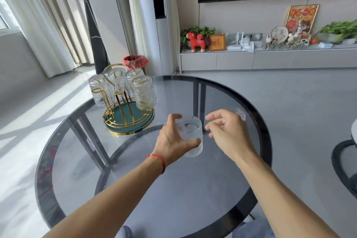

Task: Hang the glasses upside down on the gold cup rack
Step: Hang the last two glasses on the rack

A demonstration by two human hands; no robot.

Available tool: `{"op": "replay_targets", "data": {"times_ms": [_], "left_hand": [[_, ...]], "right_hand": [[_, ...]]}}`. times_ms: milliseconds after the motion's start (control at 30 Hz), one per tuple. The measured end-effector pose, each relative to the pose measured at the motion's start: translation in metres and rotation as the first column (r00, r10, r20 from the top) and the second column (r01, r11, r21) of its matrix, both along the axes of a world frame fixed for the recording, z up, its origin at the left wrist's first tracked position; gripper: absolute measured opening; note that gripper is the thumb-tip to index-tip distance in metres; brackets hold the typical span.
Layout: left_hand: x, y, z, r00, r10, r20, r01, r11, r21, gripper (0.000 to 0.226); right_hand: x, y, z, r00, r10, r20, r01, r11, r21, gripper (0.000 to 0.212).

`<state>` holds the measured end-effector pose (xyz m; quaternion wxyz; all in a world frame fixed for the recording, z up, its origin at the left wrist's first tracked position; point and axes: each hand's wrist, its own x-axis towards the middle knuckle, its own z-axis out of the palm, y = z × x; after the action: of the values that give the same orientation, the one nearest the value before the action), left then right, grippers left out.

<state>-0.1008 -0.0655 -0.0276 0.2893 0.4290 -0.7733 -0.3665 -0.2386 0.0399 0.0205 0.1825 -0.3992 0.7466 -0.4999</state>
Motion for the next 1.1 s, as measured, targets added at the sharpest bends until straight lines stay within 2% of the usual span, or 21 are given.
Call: {"op": "replay_targets", "data": {"times_ms": [100, 200, 300, 367, 433, 500, 567, 633, 700, 767, 800, 867, 967, 1100], "left_hand": [[0.035, 0.005, -0.004, 0.991, 0.047, -0.126, -0.021, 0.98, 0.197, 0.079], [0.064, 0.001, -0.005, 0.932, 0.155, -0.327, 0.034, 0.862, 0.505, 0.082], [0.085, -0.007, -0.004, 0.871, 0.241, -0.428, 0.093, 0.774, 0.626, 0.087], [0.093, -0.013, -0.001, 0.829, 0.27, -0.49, 0.146, 0.742, 0.655, 0.088], [0.099, -0.018, 0.002, 0.796, 0.265, -0.544, 0.217, 0.714, 0.666, 0.083], [0.105, -0.024, 0.004, 0.764, 0.24, -0.599, 0.282, 0.711, 0.645, 0.075], [0.114, -0.032, 0.004, 0.777, 0.204, -0.596, 0.256, 0.762, 0.595, 0.065], [0.127, -0.042, 0.004, 0.841, 0.15, -0.521, 0.15, 0.859, 0.489, 0.056], [0.142, -0.053, 0.001, 0.911, 0.14, -0.389, -0.013, 0.95, 0.311, 0.061], [0.155, -0.066, -0.005, 0.971, 0.145, -0.187, -0.139, 0.989, 0.047, 0.07], [0.159, -0.073, -0.01, 0.986, 0.144, -0.083, -0.149, 0.987, -0.06, 0.072], [0.165, -0.084, -0.018, 0.986, 0.132, 0.099, -0.119, 0.985, -0.129, 0.073], [0.167, -0.092, -0.035, 0.939, 0.114, 0.326, -0.057, 0.982, -0.179, 0.066], [0.164, -0.093, -0.05, 0.868, 0.14, 0.476, -0.005, 0.962, -0.275, 0.071]], "right_hand": [[0.01, -0.006, -0.007, 0.966, 0.206, 0.156, -0.222, 0.97, 0.098, 0.025], [0.022, -0.015, -0.017, 0.951, 0.285, 0.123, -0.305, 0.931, 0.2, 0.026], [0.037, -0.024, -0.029, 0.921, 0.332, 0.203, -0.38, 0.877, 0.293, 0.041], [0.048, -0.032, -0.034, 0.852, 0.348, 0.391, -0.459, 0.855, 0.24, 0.041], [0.057, -0.04, -0.034, 0.737, 0.376, 0.562, -0.515, 0.851, 0.107, 0.038], [0.062, -0.048, -0.033, 0.648, 0.417, 0.638, -0.524, 0.851, -0.025, 0.038], [0.065, -0.056, -0.032, 0.628, 0.437, 0.644, -0.483, 0.868, -0.118, 0.037], [0.07, -0.062, -0.029, 0.711, 0.424, 0.56, -0.415, 0.897, -0.152, 0.036], [0.074, -0.065, -0.023, 0.818, 0.395, 0.419, -0.364, 0.918, -0.156, 0.035], [0.08, -0.067, -0.01, 0.856, 0.412, 0.312, -0.371, 0.91, -0.184, 0.043], [0.083, -0.068, -0.002, 0.856, 0.438, 0.275, -0.392, 0.896, -0.206, 0.049], [0.095, -0.075, 0.016, 0.854, 0.482, 0.197, -0.428, 0.866, -0.259, 0.058], [0.117, -0.101, 0.042, 0.881, 0.473, -0.003, -0.45, 0.837, -0.312, 0.054], [0.144, -0.152, 0.071, 0.888, 0.368, -0.274, -0.443, 0.843, -0.304, 0.054]]}}
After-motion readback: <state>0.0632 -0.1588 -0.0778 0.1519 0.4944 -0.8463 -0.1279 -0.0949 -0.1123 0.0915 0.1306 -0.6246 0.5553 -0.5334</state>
